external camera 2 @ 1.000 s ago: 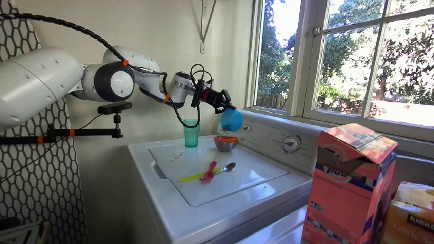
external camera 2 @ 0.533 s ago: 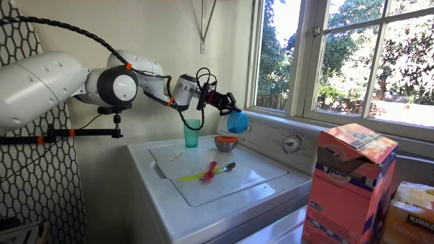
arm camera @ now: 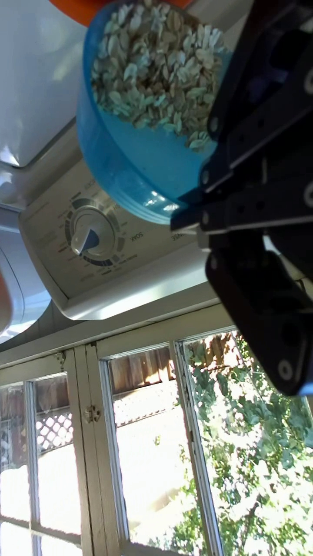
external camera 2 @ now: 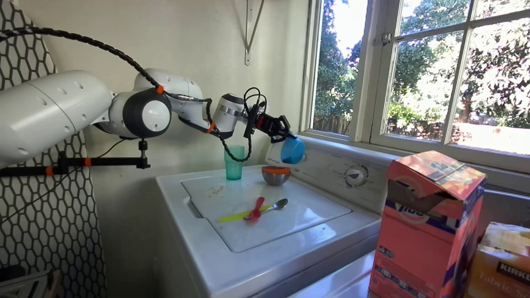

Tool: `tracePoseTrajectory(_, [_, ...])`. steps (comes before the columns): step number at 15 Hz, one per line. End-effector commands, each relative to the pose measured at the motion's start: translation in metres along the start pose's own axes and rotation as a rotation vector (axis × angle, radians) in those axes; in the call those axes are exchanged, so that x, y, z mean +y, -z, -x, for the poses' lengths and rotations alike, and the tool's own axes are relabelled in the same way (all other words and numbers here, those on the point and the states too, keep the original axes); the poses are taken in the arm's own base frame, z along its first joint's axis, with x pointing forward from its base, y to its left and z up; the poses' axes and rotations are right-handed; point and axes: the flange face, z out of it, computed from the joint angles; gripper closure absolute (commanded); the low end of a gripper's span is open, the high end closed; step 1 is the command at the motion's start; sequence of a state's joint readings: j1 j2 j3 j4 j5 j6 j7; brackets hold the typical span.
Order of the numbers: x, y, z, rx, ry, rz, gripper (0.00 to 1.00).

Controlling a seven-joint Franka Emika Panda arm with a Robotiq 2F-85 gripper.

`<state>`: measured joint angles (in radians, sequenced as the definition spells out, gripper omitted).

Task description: Pour the contents from the blue bowl into the silver bowl

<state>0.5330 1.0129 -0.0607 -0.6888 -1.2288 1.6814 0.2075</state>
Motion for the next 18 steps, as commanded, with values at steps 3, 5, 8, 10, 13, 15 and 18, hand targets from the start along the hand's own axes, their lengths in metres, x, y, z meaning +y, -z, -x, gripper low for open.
tracePoseTrajectory(3, [0.001, 0.000, -0.001, 0.002, -0.006, 0.000, 0.96])
tracePoseTrajectory(5, [0.002, 0.001, -0.001, 0.002, -0.007, 0.000, 0.96])
tracePoseTrajectory(8, [0.002, 0.001, -0.001, 0.003, -0.008, 0.000, 0.96])
tracePoseTrajectory(10, [0.002, 0.001, -0.001, 0.003, -0.009, 0.000, 0.96])
tracePoseTrajectory(13, [0.000, 0.012, -0.002, 0.011, 0.012, 0.006, 0.99])
tracePoseTrajectory(15, [0.001, 0.028, -0.002, 0.020, 0.038, 0.011, 0.99])
tracePoseTrajectory(18, [-0.001, 0.047, -0.003, 0.040, 0.095, 0.021, 0.99])
